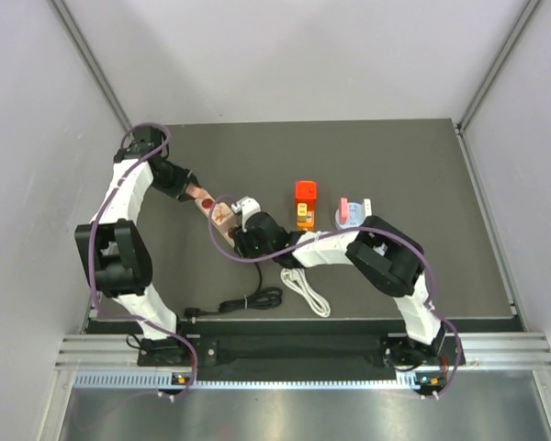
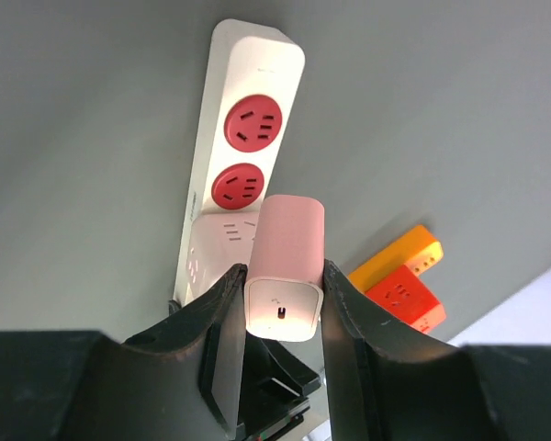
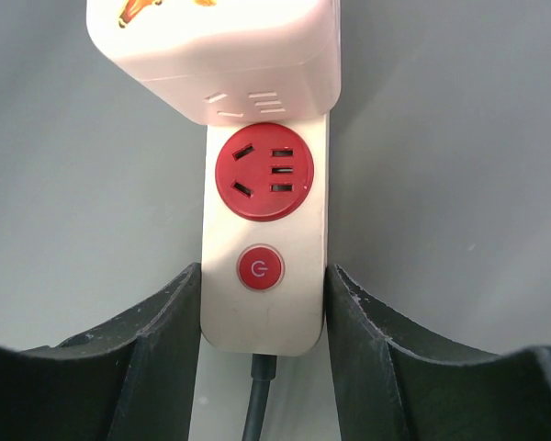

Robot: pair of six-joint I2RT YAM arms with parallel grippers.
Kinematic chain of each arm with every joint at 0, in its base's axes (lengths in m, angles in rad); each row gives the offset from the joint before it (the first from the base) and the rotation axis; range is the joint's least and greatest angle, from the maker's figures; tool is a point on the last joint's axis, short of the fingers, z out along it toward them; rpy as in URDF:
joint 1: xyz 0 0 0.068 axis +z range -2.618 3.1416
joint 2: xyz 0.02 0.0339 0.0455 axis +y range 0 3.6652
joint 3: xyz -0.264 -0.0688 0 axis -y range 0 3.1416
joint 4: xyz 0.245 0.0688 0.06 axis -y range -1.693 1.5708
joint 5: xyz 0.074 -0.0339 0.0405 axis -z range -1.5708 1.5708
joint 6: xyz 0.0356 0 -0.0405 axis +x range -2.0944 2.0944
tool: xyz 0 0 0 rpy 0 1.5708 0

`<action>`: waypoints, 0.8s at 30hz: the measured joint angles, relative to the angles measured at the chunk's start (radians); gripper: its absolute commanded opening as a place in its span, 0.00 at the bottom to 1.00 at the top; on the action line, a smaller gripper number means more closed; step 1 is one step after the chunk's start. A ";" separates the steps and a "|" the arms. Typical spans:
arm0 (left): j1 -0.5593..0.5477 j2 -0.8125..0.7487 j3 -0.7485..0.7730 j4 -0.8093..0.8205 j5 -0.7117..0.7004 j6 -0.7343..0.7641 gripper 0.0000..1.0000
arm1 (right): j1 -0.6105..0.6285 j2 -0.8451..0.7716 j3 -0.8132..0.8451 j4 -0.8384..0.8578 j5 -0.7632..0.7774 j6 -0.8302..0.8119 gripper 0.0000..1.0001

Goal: Insert the plug
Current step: Adjust the socket at the center of the board.

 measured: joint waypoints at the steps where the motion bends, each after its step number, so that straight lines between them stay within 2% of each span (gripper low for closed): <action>1: -0.003 0.004 0.002 -0.010 -0.007 -0.005 0.00 | 0.004 -0.005 -0.007 0.000 -0.001 0.004 0.11; 3: -0.010 0.025 0.031 -0.051 -0.031 -0.010 0.00 | 0.009 -0.019 -0.023 -0.003 -0.014 0.018 0.19; 4: -0.015 0.046 0.061 -0.081 -0.051 -0.009 0.00 | 0.010 -0.026 -0.032 -0.002 -0.023 0.022 0.27; 6: -0.032 0.102 0.148 -0.152 -0.097 -0.011 0.00 | 0.013 -0.043 -0.054 -0.002 -0.044 0.038 0.34; 7: -0.043 0.134 0.196 -0.179 -0.129 -0.014 0.00 | 0.014 -0.053 -0.067 0.000 -0.057 0.047 0.43; 9: -0.071 0.199 0.293 -0.220 -0.189 -0.029 0.00 | 0.016 -0.069 -0.084 -0.006 -0.084 0.063 0.56; 12: -0.113 0.222 0.315 -0.254 -0.220 -0.050 0.00 | 0.022 -0.079 -0.087 -0.019 -0.122 0.076 0.68; 13: -0.128 0.226 0.315 -0.273 -0.234 -0.059 0.00 | 0.025 -0.084 -0.087 -0.021 -0.130 0.078 0.77; 15: -0.152 0.227 0.315 -0.303 -0.262 -0.077 0.00 | 0.030 -0.099 -0.090 -0.023 -0.147 0.081 0.81; 19: -0.185 0.227 0.315 -0.342 -0.283 -0.109 0.00 | 0.039 -0.158 -0.104 -0.037 -0.159 0.082 1.00; 24: -0.187 0.227 0.316 -0.386 -0.314 -0.141 0.00 | 0.040 -0.239 -0.143 -0.047 -0.157 0.084 1.00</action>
